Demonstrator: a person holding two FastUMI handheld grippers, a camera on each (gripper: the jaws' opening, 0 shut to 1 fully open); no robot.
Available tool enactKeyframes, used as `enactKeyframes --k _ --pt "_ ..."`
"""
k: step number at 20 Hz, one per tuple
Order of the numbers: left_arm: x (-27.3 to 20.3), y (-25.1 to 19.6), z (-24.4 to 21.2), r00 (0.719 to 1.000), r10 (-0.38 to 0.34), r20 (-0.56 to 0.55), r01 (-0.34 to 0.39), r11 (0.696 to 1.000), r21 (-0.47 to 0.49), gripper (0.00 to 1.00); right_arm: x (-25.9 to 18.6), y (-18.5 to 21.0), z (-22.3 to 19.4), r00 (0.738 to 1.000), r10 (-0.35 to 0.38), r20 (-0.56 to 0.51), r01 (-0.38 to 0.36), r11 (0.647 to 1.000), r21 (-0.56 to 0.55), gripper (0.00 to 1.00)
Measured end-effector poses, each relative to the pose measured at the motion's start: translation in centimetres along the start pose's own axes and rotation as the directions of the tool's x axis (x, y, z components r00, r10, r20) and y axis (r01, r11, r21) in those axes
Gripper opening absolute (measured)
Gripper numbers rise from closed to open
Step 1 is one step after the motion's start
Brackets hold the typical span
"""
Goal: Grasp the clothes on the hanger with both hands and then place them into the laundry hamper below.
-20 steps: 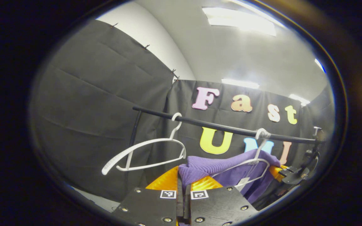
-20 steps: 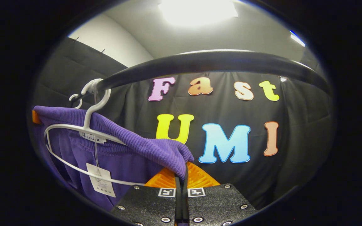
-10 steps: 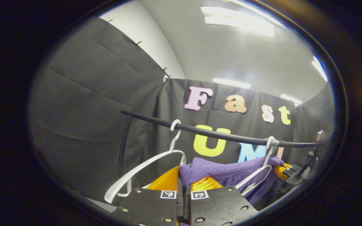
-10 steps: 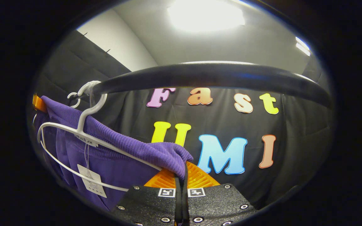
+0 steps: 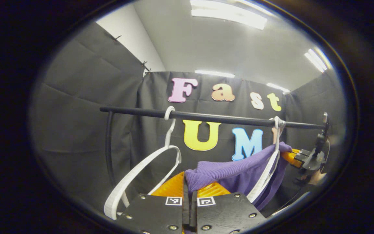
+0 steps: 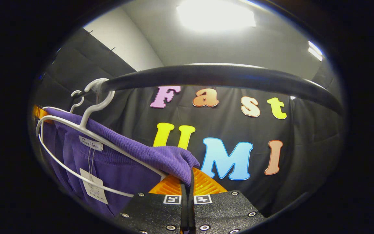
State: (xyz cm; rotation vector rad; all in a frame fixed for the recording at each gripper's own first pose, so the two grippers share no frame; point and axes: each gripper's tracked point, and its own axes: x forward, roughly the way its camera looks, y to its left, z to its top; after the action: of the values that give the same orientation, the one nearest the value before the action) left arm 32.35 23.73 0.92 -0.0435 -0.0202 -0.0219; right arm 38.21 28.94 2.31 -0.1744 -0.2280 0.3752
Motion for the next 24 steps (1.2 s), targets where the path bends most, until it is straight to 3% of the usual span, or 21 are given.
enactKeyframes --k 3,6,9,14,17,24 --pt "0.6 -0.5 -1.8 0.997 -0.076 -0.025 0.076 0.997 0.005 0.02 0.3 -0.8 -0.8 1.0 -0.012 -0.011 0.012 1.0 -0.017 0.0" --pt "1.5 -1.0 -3.6 0.988 -0.148 -0.033 0.145 0.987 -0.068 0.02 0.1 -0.7 -1.3 1.0 -0.014 -0.007 0.014 0.998 -0.058 0.0" --pt "2.0 -0.7 -4.8 0.984 -0.175 -0.029 0.17 0.978 -0.122 0.02 0.7 -0.5 -1.8 1.0 -0.008 -0.01 0.008 0.998 -0.068 0.0" --pt "2.9 0.0 -6.5 0.985 -0.174 -0.013 0.169 0.969 -0.181 0.02 1.7 -1.2 -0.1 0.999 -0.023 0.028 0.025 0.996 -0.088 0.0" --pt "2.6 -0.3 -8.6 0.987 -0.162 -0.006 0.156 0.959 -0.235 0.02 1.8 -0.9 -1.3 1.0 -0.019 -0.004 0.019 0.997 -0.08 0.0" --pt "1.8 -3.0 -11.9 0.992 -0.125 -0.021 0.115 0.958 -0.263 0.02 2.0 -1.9 -3.1 0.999 -0.04 -0.018 0.037 0.991 -0.132 0.0"
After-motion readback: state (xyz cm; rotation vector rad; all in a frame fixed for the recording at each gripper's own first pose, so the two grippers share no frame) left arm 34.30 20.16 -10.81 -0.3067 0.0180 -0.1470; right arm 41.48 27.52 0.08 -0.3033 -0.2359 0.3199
